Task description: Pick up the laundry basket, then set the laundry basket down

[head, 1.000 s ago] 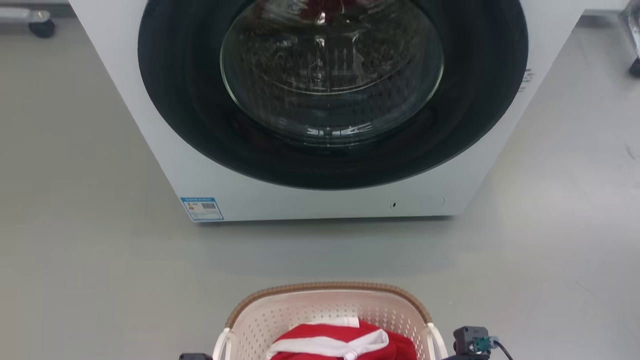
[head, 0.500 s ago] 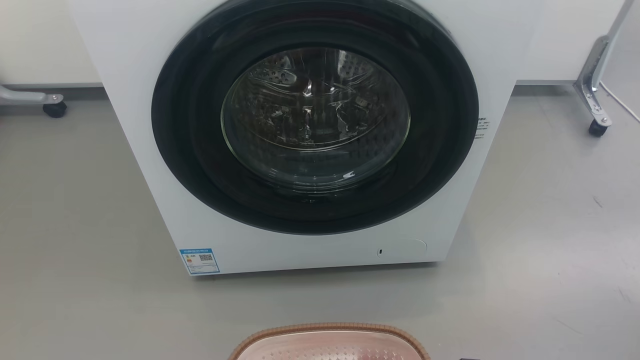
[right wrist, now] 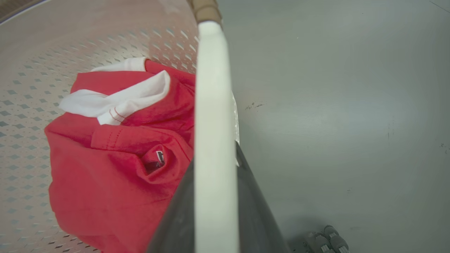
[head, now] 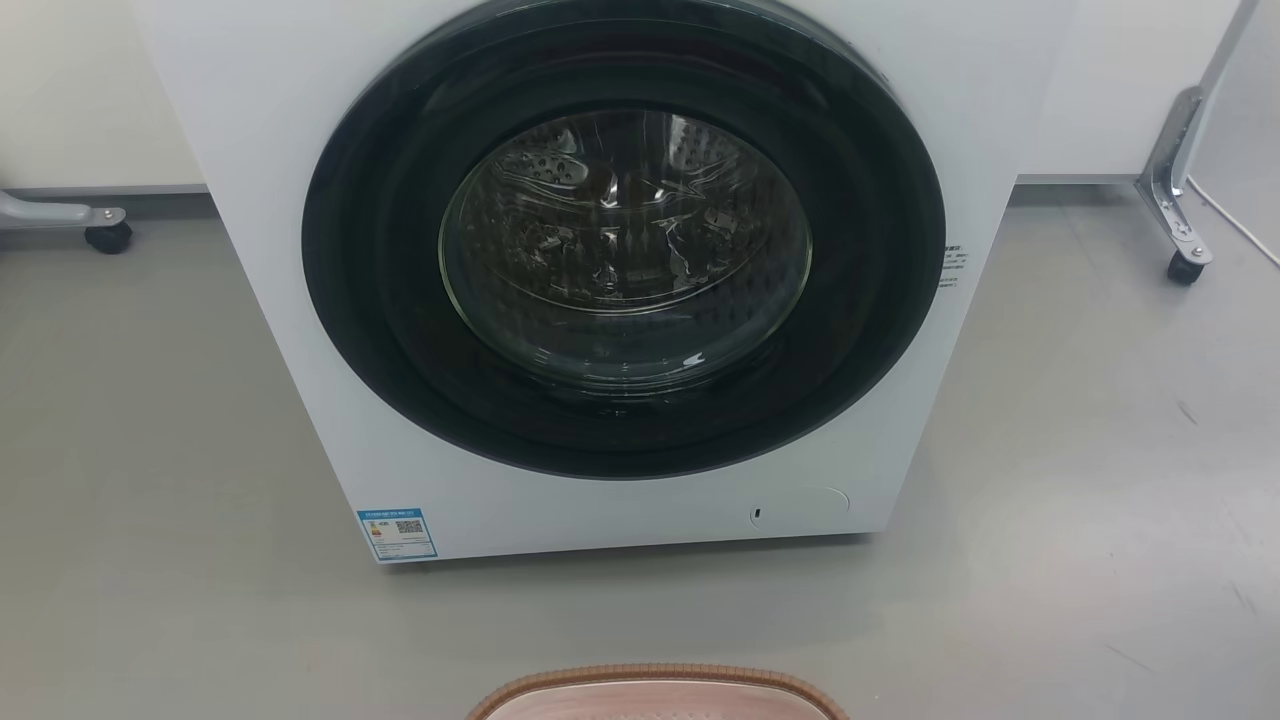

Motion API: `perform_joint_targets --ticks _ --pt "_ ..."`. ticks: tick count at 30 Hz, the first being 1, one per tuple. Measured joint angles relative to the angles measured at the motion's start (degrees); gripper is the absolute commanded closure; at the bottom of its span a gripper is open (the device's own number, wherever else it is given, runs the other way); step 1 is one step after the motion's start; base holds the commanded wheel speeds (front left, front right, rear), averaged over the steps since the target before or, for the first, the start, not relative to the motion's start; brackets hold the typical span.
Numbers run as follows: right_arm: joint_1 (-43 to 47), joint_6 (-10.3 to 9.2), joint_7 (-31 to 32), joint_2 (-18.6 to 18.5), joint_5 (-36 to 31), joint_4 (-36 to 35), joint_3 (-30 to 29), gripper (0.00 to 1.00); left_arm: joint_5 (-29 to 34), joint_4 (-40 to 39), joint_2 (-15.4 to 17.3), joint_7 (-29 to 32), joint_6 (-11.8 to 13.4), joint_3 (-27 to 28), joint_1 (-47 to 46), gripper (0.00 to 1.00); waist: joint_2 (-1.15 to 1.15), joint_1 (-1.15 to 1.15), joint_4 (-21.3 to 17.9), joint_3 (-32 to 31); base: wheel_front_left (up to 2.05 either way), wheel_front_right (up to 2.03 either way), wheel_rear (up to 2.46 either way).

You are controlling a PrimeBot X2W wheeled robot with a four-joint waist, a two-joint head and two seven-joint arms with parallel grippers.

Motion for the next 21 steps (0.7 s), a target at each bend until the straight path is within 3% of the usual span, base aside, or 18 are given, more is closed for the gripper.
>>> perform_joint_targets --ticks 21 --pt "-0.5 -0.08 -0.6 -0.1 3.5 0.4 2.9 1.00 -1.0 0.0 0.2 0.4 0.4 -1.1 0.0 1.00 0.00 0.00 0.0 0.3 0.00 0.00 0.00"
